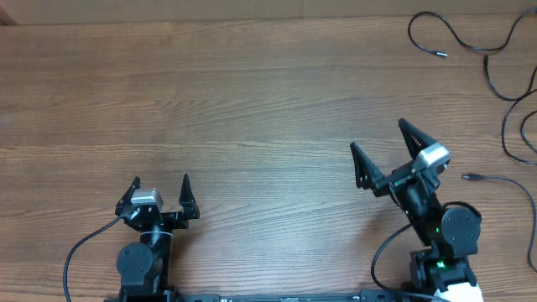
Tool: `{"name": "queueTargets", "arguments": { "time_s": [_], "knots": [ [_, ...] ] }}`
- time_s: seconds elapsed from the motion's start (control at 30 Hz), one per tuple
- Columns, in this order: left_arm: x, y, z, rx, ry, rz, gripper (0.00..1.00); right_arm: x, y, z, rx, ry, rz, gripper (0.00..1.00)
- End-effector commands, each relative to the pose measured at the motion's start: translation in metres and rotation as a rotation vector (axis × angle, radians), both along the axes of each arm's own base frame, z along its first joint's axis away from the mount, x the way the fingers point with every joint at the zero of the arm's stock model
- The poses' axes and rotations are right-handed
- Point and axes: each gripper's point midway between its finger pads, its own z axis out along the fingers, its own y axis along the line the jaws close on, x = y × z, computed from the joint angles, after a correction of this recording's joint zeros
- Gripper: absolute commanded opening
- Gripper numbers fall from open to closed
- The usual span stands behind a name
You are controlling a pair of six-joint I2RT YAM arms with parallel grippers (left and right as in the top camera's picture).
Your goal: Untangle cables
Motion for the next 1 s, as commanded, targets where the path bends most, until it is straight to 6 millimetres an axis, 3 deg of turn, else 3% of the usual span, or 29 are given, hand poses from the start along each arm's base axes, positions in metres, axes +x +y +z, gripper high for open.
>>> {"name": "queueTargets", "arguments": {
  "time_s": [0.0,0.27,0.63,0.83,0.97],
  "knots": [
    [0.000,0.000,0.000,0.019,-0.006,-0.004,1.00,-0.007,-0.004,0.000,0.006,-0.026,-0.011,1.00],
    [0.000,0.000,0.000,0.019,-0.006,-0.004,1.00,-0.014,-0.007,-0.008,0.007,-0.034,-0.021,1.00],
    [0.000,0.000,0.000,0.019,-0.006,-0.004,0.99,-0.022,-0.013,-0.044,0.006,-0.005,-0.042,1.00],
    [0.000,0.000,0.000,0.019,-0.005,-0.004,1.00,-0.021,-0.019,-0.050,0.006,0.024,-0.083,1.00],
    [0.000,0.000,0.000,0.019,-0.006,-0.004,1.00,-0.023,-0.020,-0.066,-0.005,0.090,-0.085,1.00]
  ]
}}
